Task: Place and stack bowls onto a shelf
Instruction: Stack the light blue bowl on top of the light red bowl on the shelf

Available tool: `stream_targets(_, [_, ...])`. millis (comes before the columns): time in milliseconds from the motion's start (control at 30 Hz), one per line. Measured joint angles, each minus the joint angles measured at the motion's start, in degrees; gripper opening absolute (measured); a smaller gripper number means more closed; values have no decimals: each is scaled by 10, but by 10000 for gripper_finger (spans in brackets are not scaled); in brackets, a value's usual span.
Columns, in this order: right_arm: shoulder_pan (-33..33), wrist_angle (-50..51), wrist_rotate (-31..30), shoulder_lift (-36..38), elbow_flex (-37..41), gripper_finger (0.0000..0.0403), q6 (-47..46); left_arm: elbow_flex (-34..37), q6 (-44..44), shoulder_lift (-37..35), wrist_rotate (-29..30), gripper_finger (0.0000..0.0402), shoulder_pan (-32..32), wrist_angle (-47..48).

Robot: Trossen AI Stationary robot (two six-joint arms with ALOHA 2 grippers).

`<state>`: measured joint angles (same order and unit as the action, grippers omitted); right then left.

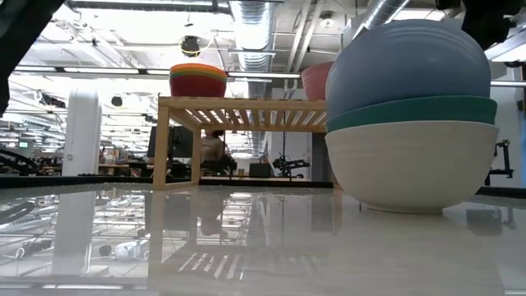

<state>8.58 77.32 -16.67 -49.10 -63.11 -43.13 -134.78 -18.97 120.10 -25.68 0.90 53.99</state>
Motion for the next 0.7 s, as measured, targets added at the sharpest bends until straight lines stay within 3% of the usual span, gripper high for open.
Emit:
stream_targets(400, [0,0,0,0,0,234,1,14,-13,61,-11,169,42,-8])
stream_targets(567, [0,1,0,0,0,234,1,30,-14,93,-44,169,42,-25])
stream_targets(700, [0,2,0,0,0,234,1,28,-14,109,-28,169,40,-19])
